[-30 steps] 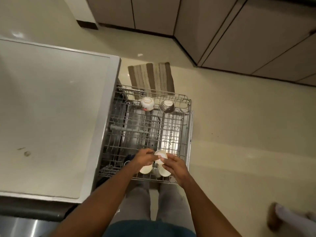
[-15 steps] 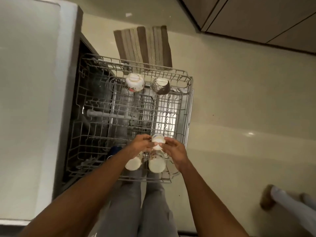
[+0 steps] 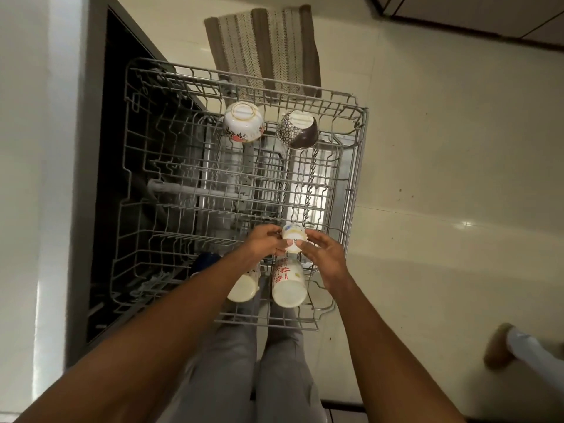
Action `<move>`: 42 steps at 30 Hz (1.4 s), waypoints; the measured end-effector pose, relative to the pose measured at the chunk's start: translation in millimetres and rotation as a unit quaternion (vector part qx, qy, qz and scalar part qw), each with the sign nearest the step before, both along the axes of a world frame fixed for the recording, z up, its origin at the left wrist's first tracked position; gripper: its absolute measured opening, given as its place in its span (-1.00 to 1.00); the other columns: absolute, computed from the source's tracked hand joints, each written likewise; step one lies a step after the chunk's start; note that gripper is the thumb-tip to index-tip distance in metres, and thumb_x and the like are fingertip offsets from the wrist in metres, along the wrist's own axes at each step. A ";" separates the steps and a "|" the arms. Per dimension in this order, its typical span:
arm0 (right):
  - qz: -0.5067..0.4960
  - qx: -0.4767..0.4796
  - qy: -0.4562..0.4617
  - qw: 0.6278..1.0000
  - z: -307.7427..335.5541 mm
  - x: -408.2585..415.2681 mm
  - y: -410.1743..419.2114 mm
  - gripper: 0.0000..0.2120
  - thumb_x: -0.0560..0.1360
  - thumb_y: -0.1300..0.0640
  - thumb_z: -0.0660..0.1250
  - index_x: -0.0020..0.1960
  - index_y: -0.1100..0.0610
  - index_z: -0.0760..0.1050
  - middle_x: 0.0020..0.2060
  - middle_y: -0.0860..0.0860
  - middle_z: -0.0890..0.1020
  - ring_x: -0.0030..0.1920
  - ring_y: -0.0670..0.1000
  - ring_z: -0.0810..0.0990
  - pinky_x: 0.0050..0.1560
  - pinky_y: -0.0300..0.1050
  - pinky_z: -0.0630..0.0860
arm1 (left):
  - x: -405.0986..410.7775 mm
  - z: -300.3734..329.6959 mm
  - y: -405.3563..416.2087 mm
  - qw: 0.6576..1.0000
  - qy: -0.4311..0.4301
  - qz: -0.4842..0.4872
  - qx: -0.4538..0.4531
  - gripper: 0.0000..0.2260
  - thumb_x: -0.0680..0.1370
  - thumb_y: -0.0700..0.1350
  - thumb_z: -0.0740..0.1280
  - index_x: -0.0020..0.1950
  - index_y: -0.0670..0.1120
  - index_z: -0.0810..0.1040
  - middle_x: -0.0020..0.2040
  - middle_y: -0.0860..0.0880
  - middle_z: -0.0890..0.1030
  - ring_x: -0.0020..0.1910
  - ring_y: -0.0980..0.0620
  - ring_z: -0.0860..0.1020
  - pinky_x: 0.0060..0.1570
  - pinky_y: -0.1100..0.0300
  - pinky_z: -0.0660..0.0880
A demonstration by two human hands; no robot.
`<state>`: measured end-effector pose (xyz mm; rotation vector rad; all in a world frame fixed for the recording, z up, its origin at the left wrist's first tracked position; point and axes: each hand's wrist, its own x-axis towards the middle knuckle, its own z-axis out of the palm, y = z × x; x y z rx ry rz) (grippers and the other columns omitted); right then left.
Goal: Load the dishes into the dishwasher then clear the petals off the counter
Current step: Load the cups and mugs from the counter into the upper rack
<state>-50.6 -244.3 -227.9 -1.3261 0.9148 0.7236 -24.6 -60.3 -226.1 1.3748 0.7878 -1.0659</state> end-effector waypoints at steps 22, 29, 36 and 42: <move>-0.002 0.013 -0.005 1.000 -29.0 -7.4 0.8 -0.66 0.54 0.25 0.49 0.30 0.17 0.59 0.17 0.15 0.69 0.21 0.20 0.66 0.09 0.04 0.68 | 8.7 -0.5 -22.0 0.997 -0.003 -0.002 0.071 -0.68 0.49 -0.29 0.51 0.18 -0.15 0.51 0.12 -0.19 0.65 0.05 -0.17 0.68 0.03 -0.11 0.66; 0.016 0.012 -0.012 1.000 -28.7 -9.5 -0.8 -0.66 0.53 0.20 0.51 0.30 0.11 0.59 0.16 0.09 0.70 0.18 0.13 0.68 0.13 0.05 0.67 | 3.0 -0.1 -20.3 0.998 -0.016 0.009 0.066 -0.58 0.51 -0.27 0.50 0.34 -0.24 0.50 0.15 -0.23 0.64 0.08 -0.20 0.67 0.07 -0.12 0.64; 0.007 0.009 -0.007 1.000 -27.0 -10.2 0.9 -0.60 0.56 0.21 0.47 0.38 0.16 0.53 0.20 0.10 0.68 0.19 0.11 0.67 0.14 0.03 0.66 | 2.5 -1.0 -18.0 0.998 -0.021 0.010 0.055 -0.61 0.51 -0.24 0.50 0.31 -0.23 0.53 0.13 -0.20 0.65 0.09 -0.18 0.66 0.07 -0.12 0.64; 0.011 -0.013 0.003 1.000 -24.8 -15.5 5.8 -0.57 0.57 0.13 0.46 0.42 0.11 0.50 0.21 0.06 0.67 0.20 0.08 0.66 0.24 0.13 0.61 | 2.1 -2.6 -17.1 0.998 -0.020 0.006 0.053 -0.50 0.48 -0.24 0.53 0.39 -0.23 0.47 0.16 -0.18 0.64 0.05 -0.14 0.67 0.04 -0.11 0.66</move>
